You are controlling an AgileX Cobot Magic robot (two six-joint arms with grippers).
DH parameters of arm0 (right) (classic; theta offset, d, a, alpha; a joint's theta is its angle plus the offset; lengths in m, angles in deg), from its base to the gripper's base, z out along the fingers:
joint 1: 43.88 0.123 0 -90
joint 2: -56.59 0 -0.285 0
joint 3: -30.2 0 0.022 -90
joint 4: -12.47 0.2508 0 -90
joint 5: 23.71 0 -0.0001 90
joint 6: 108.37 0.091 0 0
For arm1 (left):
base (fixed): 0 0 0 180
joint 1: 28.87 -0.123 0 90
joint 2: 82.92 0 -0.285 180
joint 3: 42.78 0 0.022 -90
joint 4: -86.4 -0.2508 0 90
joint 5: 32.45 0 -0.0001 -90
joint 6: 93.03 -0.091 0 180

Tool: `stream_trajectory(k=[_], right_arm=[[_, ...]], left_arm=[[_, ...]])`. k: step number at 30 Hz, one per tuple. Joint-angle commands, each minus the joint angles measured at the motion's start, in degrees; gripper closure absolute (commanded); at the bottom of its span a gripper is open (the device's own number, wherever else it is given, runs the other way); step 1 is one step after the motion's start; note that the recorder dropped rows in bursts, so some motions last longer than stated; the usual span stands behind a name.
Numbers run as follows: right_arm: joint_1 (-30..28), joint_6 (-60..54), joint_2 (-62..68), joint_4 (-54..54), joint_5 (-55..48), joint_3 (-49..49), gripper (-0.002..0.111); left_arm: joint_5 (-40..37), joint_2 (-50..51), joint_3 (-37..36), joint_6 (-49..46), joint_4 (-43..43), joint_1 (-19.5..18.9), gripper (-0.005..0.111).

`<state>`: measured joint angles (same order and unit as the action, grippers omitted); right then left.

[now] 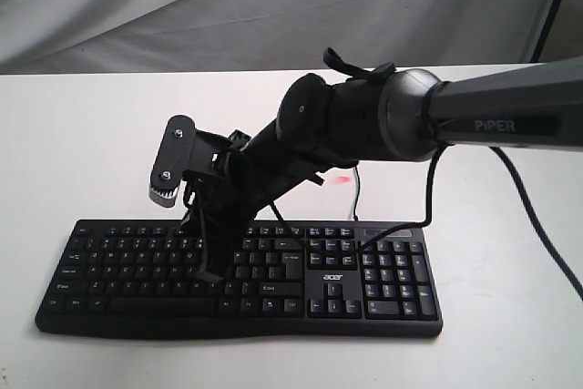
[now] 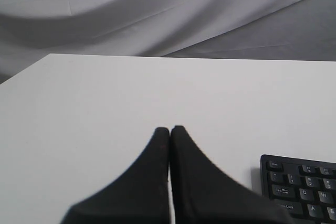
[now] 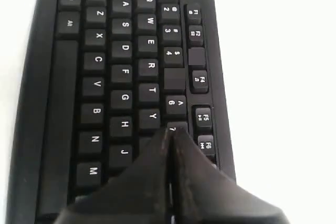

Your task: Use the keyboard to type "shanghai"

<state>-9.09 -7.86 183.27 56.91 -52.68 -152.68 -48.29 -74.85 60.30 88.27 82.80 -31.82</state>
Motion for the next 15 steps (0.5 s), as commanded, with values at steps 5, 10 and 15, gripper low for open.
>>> stream_trajectory(k=[5,10,15], right_arm=[[-0.02,-0.04,-0.60,0.04,-0.24,0.34,0.108],[-0.35,0.40,-3.75,-0.38,-0.36,0.34,0.108],[-2.04,2.38,-9.65,-1.07,-2.26,0.34,0.108]], left_arm=[[0.60,-0.29,-0.29,0.09,0.04,-0.14,0.106],[0.60,-0.29,-0.29,0.09,0.04,-0.14,0.106],[0.60,-0.29,-0.29,0.09,0.04,-0.14,0.106]])
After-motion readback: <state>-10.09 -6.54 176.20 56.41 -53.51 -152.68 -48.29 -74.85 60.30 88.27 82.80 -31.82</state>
